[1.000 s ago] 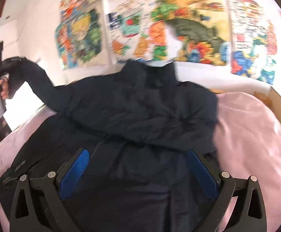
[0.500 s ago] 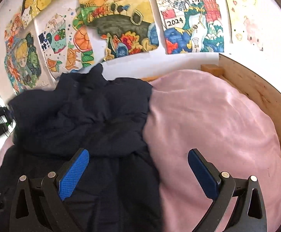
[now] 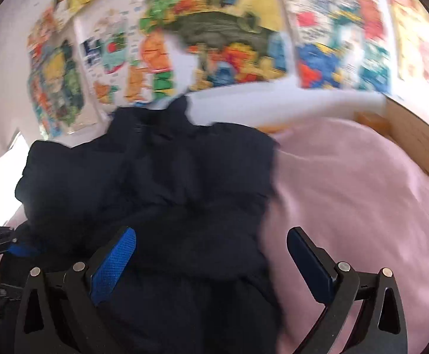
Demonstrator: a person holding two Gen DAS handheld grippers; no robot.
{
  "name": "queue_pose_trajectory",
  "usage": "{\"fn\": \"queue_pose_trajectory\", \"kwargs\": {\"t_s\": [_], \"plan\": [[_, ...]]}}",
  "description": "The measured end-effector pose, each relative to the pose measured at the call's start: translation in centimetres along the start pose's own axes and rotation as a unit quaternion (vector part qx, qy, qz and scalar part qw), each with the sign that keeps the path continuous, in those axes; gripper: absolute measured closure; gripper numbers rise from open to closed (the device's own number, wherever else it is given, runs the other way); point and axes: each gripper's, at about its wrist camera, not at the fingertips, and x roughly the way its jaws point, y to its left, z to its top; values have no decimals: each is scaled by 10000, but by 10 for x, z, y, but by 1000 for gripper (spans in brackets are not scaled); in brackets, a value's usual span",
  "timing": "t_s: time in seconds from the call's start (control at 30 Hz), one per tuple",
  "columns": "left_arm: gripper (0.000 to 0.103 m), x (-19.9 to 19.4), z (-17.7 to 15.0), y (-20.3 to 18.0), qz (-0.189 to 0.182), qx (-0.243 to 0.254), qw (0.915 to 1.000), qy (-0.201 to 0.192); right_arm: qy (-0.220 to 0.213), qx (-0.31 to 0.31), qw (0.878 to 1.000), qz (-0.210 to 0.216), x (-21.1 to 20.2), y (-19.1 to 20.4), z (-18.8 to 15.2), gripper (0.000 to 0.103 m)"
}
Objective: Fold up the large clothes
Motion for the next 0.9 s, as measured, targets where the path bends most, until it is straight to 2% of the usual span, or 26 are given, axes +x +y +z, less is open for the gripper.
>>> {"fn": "queue_pose_trajectory", "kwargs": {"t_s": [0.1, 0.17, 0.27, 0.33, 0.4, 0.43, 0.5, 0.57, 0.63, 0.67, 0.73, 0.83, 0.9], "plan": [[45, -31, -9, 30, 501, -796, 9949, -360, -46, -636, 9974, 331, 7, 42, 6, 0], [41, -47, -13, 55, 1115, -1396, 9827, -488, -114, -1144, 9921, 499, 7, 73, 6, 0], [37, -55, -11, 95, 1976, -2261, 9518, -629, -336, -2248, 9722, 565, 4, 135, 0, 0], [37, -52, -8, 115, 2344, -2663, 9329, -618, -455, -3013, 9510, 524, 7, 177, -9, 0], [38, -44, -3, 132, 2491, -3035, 9178, -593, -536, -3478, 9351, 421, 12, 206, -17, 0], [38, -42, -3, 138, 2469, -3160, 9142, -588, -579, -3684, 9274, 288, 17, 219, -21, 0], [38, -33, 1, 146, 2426, -3381, 9076, -565, -658, -3835, 9212, -19, 30, 231, -23, 0], [38, -24, 4, 150, 2383, -3446, 9065, -516, -712, -3802, 9219, -206, 37, 233, -22, 5], [37, -17, 7, 154, 2455, -3457, 9047, -413, -656, -3646, 9284, -272, 44, 231, -15, 29], [37, -11, 11, 154, 2494, -3439, 9046, -364, -612, -3508, 9342, -230, 45, 226, -11, 35], [37, -5, 13, 160, 2554, -3404, 9045, -293, -655, -3165, 9463, -83, 37, 211, -2, 66], [37, 3, 16, 158, 2711, -3264, 9053, -216, -983, -2496, 9631, -215, 13, 184, 10, 80], [37, 4, 10, 156, 2792, -3150, 9069, -176, -1022, -1820, 9774, -322, -1, 153, 19, 80]]}}
